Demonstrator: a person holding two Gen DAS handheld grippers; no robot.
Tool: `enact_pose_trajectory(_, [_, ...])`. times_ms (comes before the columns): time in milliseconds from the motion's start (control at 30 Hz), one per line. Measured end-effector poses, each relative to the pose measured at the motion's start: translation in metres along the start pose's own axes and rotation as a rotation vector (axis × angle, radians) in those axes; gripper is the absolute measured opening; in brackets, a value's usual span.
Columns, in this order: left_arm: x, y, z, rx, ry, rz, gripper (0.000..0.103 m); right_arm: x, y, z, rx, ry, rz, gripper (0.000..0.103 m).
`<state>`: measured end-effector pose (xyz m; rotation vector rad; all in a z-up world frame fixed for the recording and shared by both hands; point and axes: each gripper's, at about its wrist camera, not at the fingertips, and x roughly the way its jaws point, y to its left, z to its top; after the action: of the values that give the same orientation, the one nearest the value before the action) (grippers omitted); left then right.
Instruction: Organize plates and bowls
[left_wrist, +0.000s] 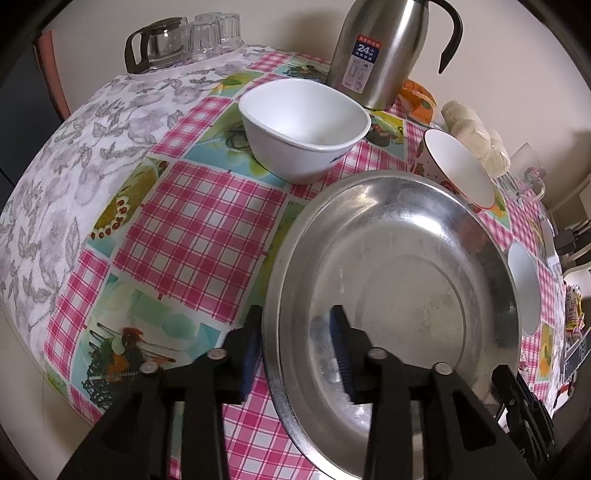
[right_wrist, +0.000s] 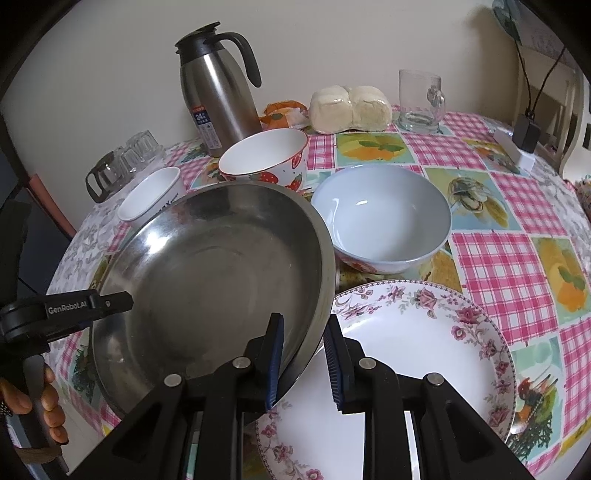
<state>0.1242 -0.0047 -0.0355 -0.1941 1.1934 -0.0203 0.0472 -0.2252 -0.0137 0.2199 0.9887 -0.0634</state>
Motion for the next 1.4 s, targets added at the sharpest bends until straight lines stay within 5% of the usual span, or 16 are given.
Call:
enact_pose_trajectory(200, [-0.008,0.002,0.003,-0.007,-0.020,0.008,0.059,-0.008,-0.001,0.003,0.011,-0.003,0.000,0.028])
enact_pose_trajectory(467, [-0.015,0.006,0.005,-0.014,-0.044,0.051,0.074,-0.025,-0.001,0.009,0.008,-0.048,-0.023,0.076])
enact_pose_trajectory(533, [-0.017,0.006,0.006,-0.016,-0.070,0.057,0.095,-0.028,-0.002,0.010,0.009,-0.058,-0.022,0.087])
enact_pose_trajectory(633, [-0.022,0.005,0.007,-0.003,-0.119,0.096,0.100,-0.029,-0.003,0.010,0.014,-0.064,-0.028,0.103])
enact_pose_trajectory(1133, [-0.036,-0.005,0.005,0.063,-0.164,0.115,0.100,-0.038,-0.013,0.012,0.037,-0.080,-0.078,0.103])
enact_pose_trajectory(1400, [-0.073,-0.029,-0.001,0.134,-0.314,0.019,0.100,-0.063,-0.022,0.016,0.044,-0.141,-0.056,0.103])
